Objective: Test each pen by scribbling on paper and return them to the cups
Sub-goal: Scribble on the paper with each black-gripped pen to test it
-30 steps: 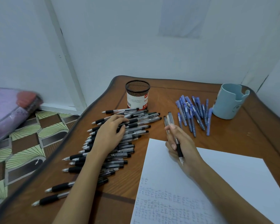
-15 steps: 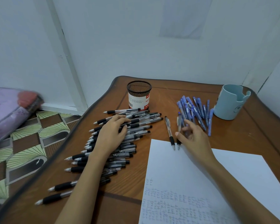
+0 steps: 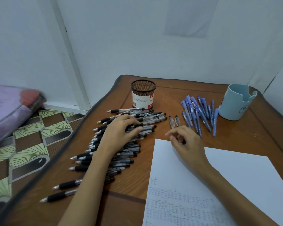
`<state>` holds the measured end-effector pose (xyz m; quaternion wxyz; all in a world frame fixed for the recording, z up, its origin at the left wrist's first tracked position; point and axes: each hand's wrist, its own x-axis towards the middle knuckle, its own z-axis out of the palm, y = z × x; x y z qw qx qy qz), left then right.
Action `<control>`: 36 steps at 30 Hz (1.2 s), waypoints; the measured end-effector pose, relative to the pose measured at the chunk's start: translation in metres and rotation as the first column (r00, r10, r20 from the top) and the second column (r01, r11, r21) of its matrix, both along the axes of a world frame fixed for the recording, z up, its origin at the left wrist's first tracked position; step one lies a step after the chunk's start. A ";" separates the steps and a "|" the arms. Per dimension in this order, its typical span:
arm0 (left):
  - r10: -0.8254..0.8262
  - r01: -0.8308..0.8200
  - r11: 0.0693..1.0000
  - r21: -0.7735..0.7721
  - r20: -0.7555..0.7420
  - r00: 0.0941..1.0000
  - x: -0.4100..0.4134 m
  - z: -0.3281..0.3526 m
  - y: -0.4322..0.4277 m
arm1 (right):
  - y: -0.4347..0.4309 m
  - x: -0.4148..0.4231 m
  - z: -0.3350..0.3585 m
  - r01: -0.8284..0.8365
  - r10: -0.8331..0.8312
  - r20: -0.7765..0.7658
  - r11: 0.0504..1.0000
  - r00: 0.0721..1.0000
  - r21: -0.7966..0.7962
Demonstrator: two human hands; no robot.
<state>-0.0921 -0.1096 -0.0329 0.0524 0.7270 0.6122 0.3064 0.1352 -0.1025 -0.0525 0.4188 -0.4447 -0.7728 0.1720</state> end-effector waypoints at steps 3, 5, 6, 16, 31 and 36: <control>0.087 -0.091 0.993 0.076 0.044 0.995 -0.005 -0.001 -0.001 | -0.003 -0.005 0.001 0.010 -0.014 0.116 0.999 0.993 0.031; 0.155 -0.156 0.987 0.042 0.030 0.988 -0.008 -0.004 -0.001 | -0.003 -0.011 0.006 0.020 -0.018 0.201 1.000 0.980 -0.008; 0.178 -0.178 0.984 0.011 0.018 0.984 -0.008 -0.005 -0.001 | -0.003 -0.015 0.009 0.033 -0.023 0.264 0.999 0.964 -0.035; 0.163 -0.172 0.983 0.065 0.122 0.979 -0.004 0.001 -0.007 | 0.015 -0.060 0.016 0.032 -0.021 0.389 0.999 0.921 -0.021; 0.132 -0.130 0.991 -0.024 0.073 0.989 0.012 -0.006 -0.107 | -0.030 0.007 0.045 -0.463 -0.239 -0.816 0.724 0.527 -0.512; -0.018 -0.015 0.979 -0.204 -0.159 0.987 0.056 -0.020 -0.140 | -0.038 0.009 0.026 -0.644 -0.383 -0.878 0.601 0.287 -0.473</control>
